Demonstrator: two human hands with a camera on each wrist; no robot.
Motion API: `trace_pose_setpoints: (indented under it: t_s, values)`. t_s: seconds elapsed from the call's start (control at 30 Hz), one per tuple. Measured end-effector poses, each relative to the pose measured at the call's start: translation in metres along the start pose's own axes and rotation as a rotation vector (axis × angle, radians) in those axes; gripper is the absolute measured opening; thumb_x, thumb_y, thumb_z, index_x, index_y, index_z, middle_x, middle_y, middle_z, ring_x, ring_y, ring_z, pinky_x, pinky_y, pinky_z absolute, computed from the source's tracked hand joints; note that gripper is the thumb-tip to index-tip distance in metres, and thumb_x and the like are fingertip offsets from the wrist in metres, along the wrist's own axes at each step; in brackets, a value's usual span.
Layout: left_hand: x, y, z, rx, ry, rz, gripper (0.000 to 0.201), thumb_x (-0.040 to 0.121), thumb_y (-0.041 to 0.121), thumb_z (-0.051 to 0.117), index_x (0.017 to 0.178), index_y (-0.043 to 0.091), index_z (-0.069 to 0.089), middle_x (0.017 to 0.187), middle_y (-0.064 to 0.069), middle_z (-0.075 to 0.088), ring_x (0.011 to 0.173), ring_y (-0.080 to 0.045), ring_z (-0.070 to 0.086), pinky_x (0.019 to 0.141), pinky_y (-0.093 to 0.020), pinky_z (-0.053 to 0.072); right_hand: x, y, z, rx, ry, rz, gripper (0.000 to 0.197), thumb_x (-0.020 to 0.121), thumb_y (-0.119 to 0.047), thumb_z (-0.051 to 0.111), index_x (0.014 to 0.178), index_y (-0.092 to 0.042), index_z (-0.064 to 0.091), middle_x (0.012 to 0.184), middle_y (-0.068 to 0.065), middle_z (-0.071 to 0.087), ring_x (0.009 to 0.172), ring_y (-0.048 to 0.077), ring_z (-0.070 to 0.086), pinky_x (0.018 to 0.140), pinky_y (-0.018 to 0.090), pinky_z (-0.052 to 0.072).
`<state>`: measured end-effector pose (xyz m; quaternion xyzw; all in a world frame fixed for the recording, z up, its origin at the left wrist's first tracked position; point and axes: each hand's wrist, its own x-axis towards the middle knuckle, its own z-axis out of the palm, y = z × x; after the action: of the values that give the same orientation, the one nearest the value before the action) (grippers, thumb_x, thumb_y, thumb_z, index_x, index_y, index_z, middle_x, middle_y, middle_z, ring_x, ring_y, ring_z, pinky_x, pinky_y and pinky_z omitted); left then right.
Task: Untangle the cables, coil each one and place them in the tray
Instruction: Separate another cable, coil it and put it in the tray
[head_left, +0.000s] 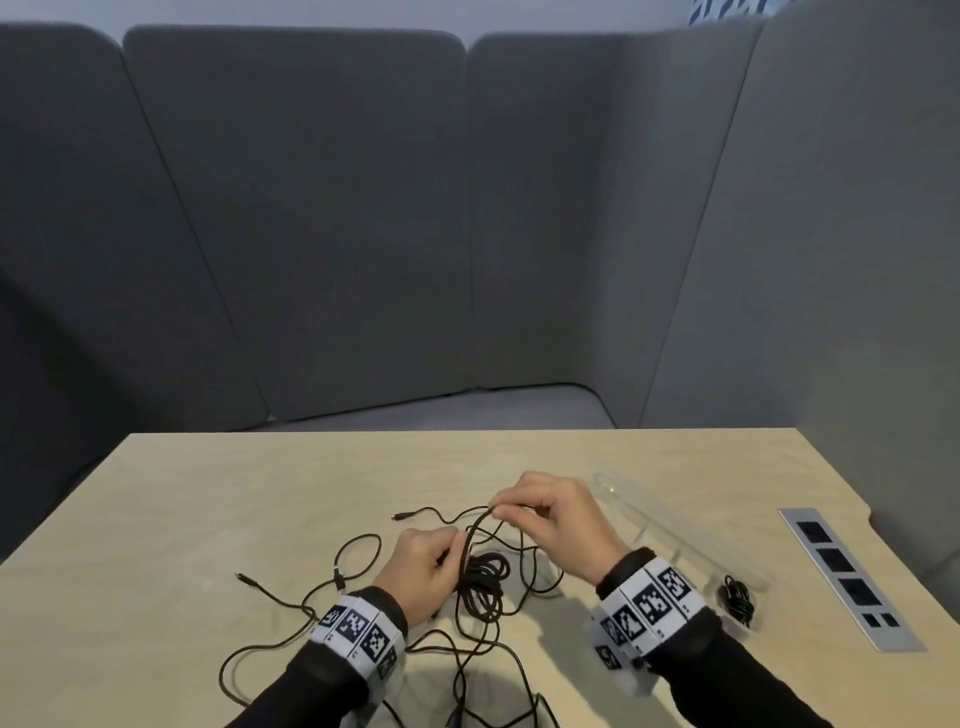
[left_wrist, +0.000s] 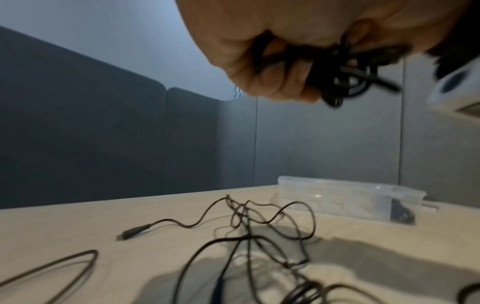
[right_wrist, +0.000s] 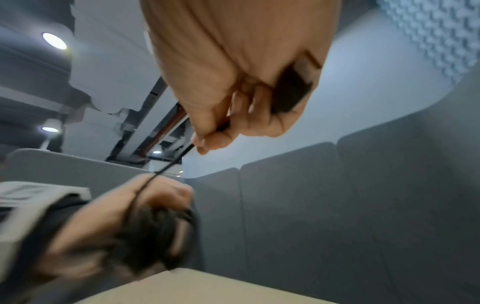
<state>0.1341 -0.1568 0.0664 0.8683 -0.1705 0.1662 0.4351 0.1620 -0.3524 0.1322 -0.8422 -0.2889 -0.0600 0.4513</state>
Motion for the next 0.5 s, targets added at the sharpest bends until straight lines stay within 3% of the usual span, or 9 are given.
trace_pose_setpoints:
  t_s: [0.13, 0.2, 0.27, 0.3, 0.37, 0.43, 0.5]
  values:
    - [0.005, 0.035, 0.002, -0.266, 0.217, -0.094, 0.038, 0.088, 0.033, 0.042, 0.052, 0.028, 0.034, 0.044, 0.011, 0.033, 0.044, -0.002, 0.029, 0.047, -0.013, 0.026, 0.005, 0.006, 0.002, 0.154, 0.09, 0.141, 0.008, 0.081, -0.023, 0.071, 0.086, -0.02, 0.077, 0.075, -0.006, 0.07, 0.071, 0.006, 0.064, 0.072, 0.026, 0.053]
    - [0.012, 0.045, 0.002, -0.353, 0.345, -0.166, 0.041, 0.09, 0.027, 0.047, 0.051, 0.023, 0.036, 0.044, 0.009, 0.034, 0.044, -0.003, 0.03, 0.045, -0.014, 0.027, 0.0, 0.013, 0.013, 0.145, 0.049, 0.201, 0.01, 0.084, -0.025, 0.067, 0.089, -0.026, 0.076, 0.071, -0.01, 0.068, 0.07, 0.004, 0.063, 0.073, 0.029, 0.053]
    - [0.02, 0.046, 0.002, -0.329, 0.471, -0.236, 0.048, 0.094, 0.011, 0.051, 0.048, 0.018, 0.035, 0.042, 0.01, 0.03, 0.042, -0.005, 0.028, 0.043, -0.015, 0.025, -0.01, 0.014, 0.024, 0.066, -0.06, 0.223, 0.019, 0.089, -0.025, 0.06, 0.081, -0.037, 0.072, 0.065, -0.015, 0.062, 0.065, 0.001, 0.057, 0.068, 0.031, 0.05]
    - [0.024, 0.043, 0.0, -0.278, 0.518, -0.263, 0.05, 0.093, 0.006, 0.051, 0.047, 0.017, 0.034, 0.042, 0.01, 0.027, 0.041, -0.006, 0.027, 0.043, -0.014, 0.023, -0.015, 0.01, 0.028, -0.035, -0.141, 0.199, 0.022, 0.092, -0.028, 0.055, 0.078, -0.038, 0.069, 0.067, -0.013, 0.062, 0.065, 0.004, 0.056, 0.065, 0.031, 0.047]
    - [0.028, 0.035, -0.005, -0.151, 0.552, -0.29, 0.051, 0.091, 0.004, 0.053, 0.046, 0.017, 0.032, 0.042, 0.01, 0.024, 0.041, -0.009, 0.028, 0.042, -0.014, 0.021, -0.025, -0.001, 0.033, -0.278, -0.281, 0.106, 0.02, 0.096, -0.034, 0.044, 0.092, -0.032, 0.064, 0.082, -0.006, 0.066, 0.076, 0.015, 0.059, 0.063, 0.028, 0.04]
    - [0.028, 0.027, -0.01, -0.014, 0.494, -0.227, 0.048, 0.089, 0.012, 0.054, 0.047, 0.019, 0.032, 0.042, 0.01, 0.023, 0.042, -0.011, 0.031, 0.042, -0.016, 0.023, -0.032, -0.015, 0.033, -0.473, -0.33, -0.053, 0.027, 0.096, -0.032, 0.032, 0.1, -0.021, 0.057, 0.091, 0.0, 0.063, 0.082, 0.024, 0.059, 0.062, 0.028, 0.035]
    - [0.024, 0.02, -0.011, 0.113, 0.364, -0.104, 0.041, 0.087, 0.023, 0.048, 0.048, 0.018, 0.036, 0.041, 0.009, 0.024, 0.042, -0.013, 0.03, 0.042, -0.017, 0.022, -0.032, -0.028, 0.029, -0.558, -0.31, -0.234, 0.03, 0.091, -0.03, 0.029, 0.09, -0.015, 0.055, 0.084, 0.004, 0.06, 0.074, 0.028, 0.059, 0.055, 0.029, 0.034]
